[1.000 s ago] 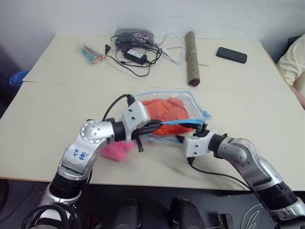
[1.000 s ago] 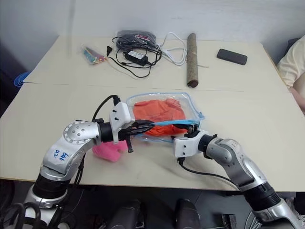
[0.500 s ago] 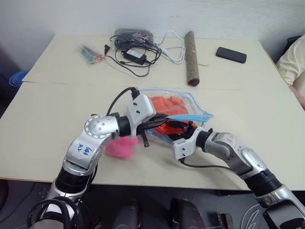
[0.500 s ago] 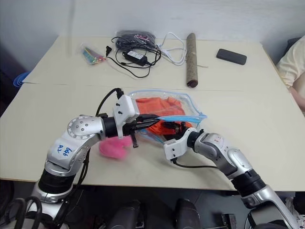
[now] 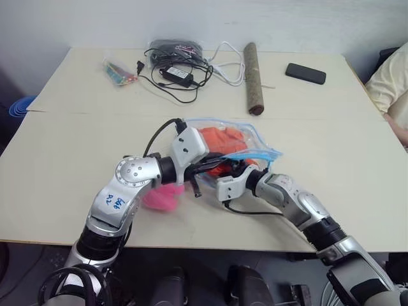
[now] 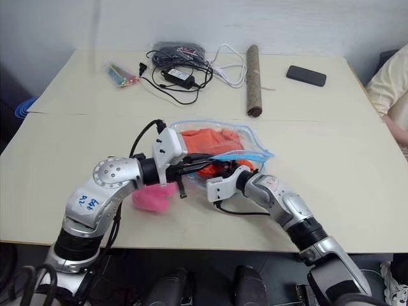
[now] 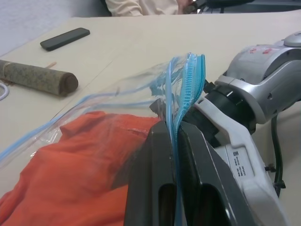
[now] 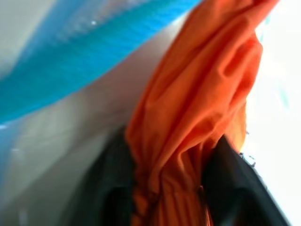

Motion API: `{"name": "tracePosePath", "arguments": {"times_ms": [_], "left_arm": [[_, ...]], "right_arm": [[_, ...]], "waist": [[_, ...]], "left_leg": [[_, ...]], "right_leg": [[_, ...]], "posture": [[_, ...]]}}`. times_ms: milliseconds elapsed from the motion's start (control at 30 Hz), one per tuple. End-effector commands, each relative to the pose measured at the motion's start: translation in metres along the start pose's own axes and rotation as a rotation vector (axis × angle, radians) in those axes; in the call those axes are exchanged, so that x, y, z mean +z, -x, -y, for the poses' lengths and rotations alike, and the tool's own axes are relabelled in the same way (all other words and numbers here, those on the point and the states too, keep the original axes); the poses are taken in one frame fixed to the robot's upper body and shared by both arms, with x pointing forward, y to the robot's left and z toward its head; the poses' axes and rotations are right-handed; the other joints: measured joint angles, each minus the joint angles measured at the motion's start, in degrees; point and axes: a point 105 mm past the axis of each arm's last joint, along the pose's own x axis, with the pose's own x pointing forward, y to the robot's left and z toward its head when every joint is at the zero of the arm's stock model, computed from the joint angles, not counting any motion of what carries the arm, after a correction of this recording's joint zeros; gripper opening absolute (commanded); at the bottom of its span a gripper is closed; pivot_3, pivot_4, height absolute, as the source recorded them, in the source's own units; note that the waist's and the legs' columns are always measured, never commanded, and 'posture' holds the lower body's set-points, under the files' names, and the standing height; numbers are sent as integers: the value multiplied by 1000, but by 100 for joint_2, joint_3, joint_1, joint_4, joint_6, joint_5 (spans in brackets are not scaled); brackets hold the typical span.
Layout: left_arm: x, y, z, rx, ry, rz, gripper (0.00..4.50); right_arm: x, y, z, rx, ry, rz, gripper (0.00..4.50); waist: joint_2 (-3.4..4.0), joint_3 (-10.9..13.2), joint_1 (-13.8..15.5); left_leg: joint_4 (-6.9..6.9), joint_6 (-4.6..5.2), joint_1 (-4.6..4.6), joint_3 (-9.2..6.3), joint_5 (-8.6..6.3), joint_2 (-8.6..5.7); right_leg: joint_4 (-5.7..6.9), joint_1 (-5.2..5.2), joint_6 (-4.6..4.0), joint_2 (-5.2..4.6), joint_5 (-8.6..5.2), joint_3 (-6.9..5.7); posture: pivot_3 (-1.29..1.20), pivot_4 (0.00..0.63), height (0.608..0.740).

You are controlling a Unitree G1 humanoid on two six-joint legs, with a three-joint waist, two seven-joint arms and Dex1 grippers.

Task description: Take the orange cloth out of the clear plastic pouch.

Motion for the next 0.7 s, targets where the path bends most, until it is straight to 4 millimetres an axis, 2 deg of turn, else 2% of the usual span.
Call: {"name": "tracePosePath", "arguments": {"times_ms": [33,100,233,367,500,633,700], "left_arm": [[12,-2,-7,55,58,74,243],[12,-4,-9,72,90,80,243],[0,-7,-12,90,70,32,243],[-9,-8,-19,121,80,18,243],[-13,-9,-25,151,99,17,243],[-20,-10,-32,188,95,-3,243],[-29,-8,-39,219,73,-33,243]], "right_arm": [[2,13,-16,103,38,22,571],[6,19,-9,97,74,42,18],[8,29,16,62,107,55,6],[5,45,27,134,98,55,6],[13,57,32,192,149,113,6],[33,74,41,200,50,228,6],[50,93,34,293,31,342,6]], "waist": [[-2,-1,41],[-2,-1,73],[-2,-1,77],[-2,0,76],[-2,0,72],[-2,0,75],[-2,0,93]], "left_leg": [[0,0,0,-1,0,-1],[0,0,-2,-3,0,-2],[-1,0,-3,-1,0,-3],[-1,0,-4,1,0,-3],[-1,0,-4,2,0,-4],[-2,0,-4,3,0,-4],[-2,0,-4,2,0,-4]], "right_leg": [[-2,1,0,0,0,4],[-5,1,0,0,0,8],[-5,-1,0,2,0,9],[-5,-3,0,5,0,11],[-6,-3,0,7,0,10],[-6,-4,0,9,0,10],[-7,-4,0,9,0,10]], "posture": [[0,150,740],[0,150,740],[0,150,740],[0,150,740],[0,150,740],[0,150,740],[0,150,740]]}}
